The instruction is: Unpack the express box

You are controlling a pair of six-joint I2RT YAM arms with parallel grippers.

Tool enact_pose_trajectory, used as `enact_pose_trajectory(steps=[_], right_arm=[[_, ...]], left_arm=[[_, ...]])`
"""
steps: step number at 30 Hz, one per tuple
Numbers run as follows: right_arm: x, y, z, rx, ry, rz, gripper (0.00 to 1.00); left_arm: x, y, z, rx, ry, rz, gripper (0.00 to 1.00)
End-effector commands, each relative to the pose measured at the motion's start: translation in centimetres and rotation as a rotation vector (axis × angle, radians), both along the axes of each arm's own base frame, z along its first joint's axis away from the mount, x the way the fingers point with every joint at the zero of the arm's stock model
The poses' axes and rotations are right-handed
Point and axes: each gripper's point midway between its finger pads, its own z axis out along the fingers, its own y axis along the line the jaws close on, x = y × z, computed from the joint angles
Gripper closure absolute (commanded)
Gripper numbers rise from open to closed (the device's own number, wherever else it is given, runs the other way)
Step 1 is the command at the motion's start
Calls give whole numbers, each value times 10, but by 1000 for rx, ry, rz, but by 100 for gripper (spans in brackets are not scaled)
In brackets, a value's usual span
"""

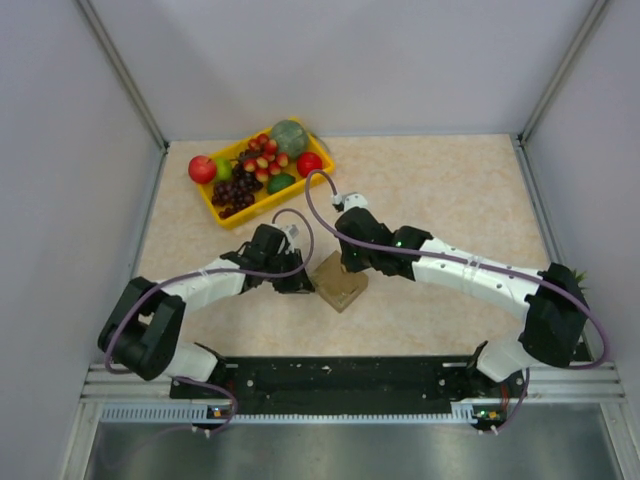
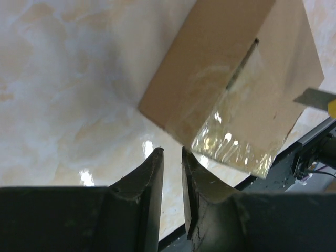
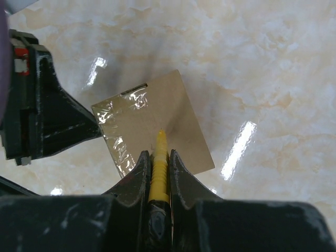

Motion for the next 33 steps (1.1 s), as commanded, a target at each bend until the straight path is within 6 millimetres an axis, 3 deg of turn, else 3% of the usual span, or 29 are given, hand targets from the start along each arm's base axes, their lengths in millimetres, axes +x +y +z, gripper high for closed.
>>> enact_pose_trajectory(steps=[1,9,13,17,21,33], right_arm=[[4,6,22,92,-44,-28,100],[0,7,40,148,-108,-42,100],[1,14,41,193,-135,-37,100],[8,24,50,240,-191,-32,100],[11,30,42,243,-201,-20,100],[3,40,25,293,-184,44,100]], left_arm=[[36,-23,20,-68,-84,0,75],[72,-18,22,-68,-79,63,75],[88,2,30,-101,-62,156,75],[86,10,50,-156,-74,192,61],[79,-2,65,-245,-42,151,46],[79,-24,48,-265,20,98,46]])
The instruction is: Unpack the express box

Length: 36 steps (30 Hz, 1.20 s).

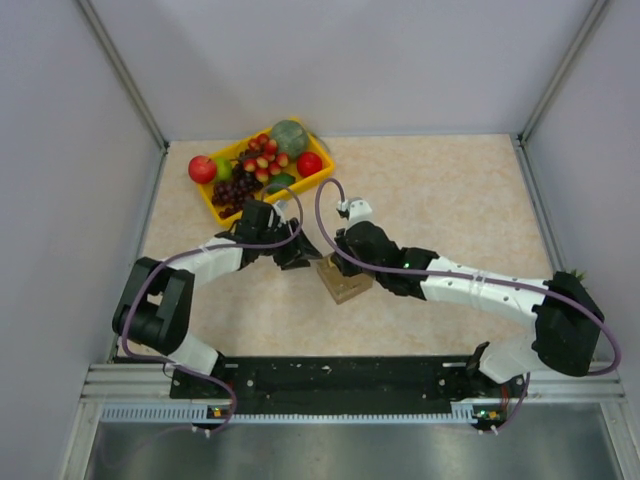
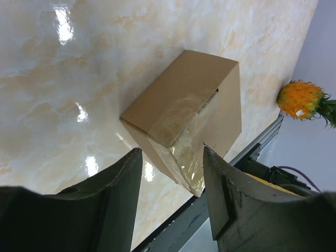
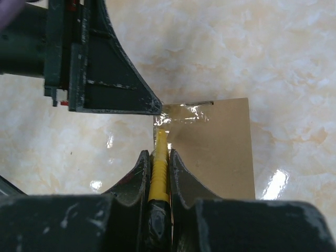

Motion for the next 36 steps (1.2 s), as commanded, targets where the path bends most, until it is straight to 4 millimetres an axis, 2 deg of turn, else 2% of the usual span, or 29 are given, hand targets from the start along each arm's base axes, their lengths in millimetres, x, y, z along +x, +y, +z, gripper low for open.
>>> enact_pose_trajectory(steps=[1,6,19,36], right_arm=[[-2,17,18,86,-42,43,100],[-3,17,15,89,-38,50,100],[-1,21,-2,56,-10,48,100],[-4,19,-27,-2,41,44,100]], left_arm=[[9,-18,6,-32,-28,-46,47],[9,-20,-3,-9,-8,-48,52],[7,-7,-22,101,-1,-54,58],[8,-2,-29,149,15,-52,61]])
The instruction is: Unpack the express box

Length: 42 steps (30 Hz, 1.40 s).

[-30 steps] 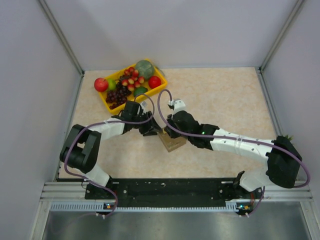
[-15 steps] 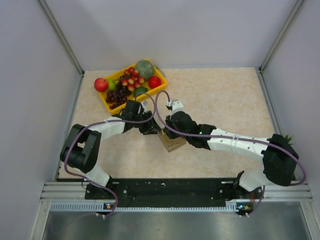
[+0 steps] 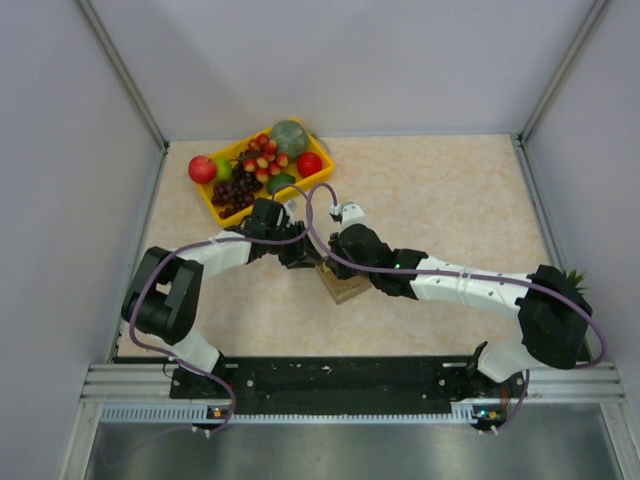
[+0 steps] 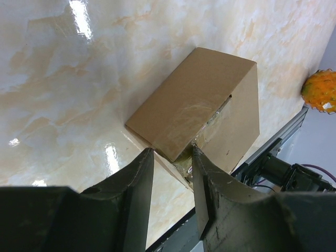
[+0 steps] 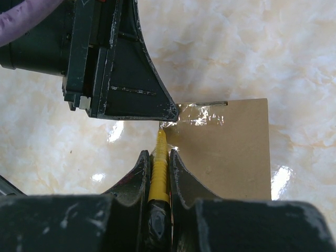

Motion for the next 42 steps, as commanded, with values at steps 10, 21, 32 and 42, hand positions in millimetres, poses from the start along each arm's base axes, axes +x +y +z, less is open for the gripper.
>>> enact_pose_trajectory(steps=[10,21,32,42], right_arm=[[-23,-10,-19,-109,71,37,100],[-33,-23,-12,-160,67,25,100],[-45,-32,-11,-209,67,42,100],[-48,-41,-5,-226,42,52,100]], left_arm=[[6,21,-28,187,69,88,65],[5,36,-39,277,115,149,65],[5,41,-43,311,122,159,65],[5,39,-44,312,111,139,66]])
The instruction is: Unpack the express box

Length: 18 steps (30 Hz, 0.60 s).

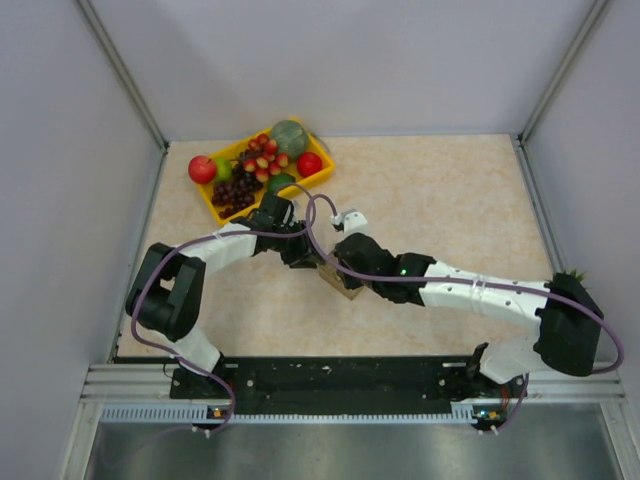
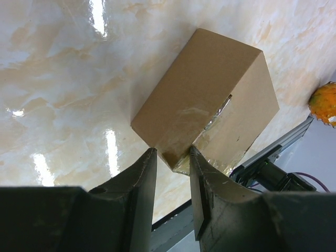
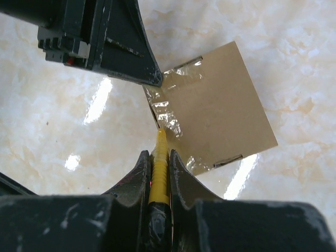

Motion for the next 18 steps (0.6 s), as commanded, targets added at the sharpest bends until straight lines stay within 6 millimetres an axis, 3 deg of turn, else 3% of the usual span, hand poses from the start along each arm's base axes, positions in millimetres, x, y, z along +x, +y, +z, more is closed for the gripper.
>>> enact_pose_trajectory(steps=[1,9,18], right_arm=[[-23,-17,-9,-94,46,56,100],[-22,-16,-19,-117,44,75,100],[-21,-3,-10,-67,-77,225,100]], left_arm=[[8,38,-42,222,-3,67,66],[9,24,-32,178,-54,-1,66],[10,9,-21,108,-118,-98,66]])
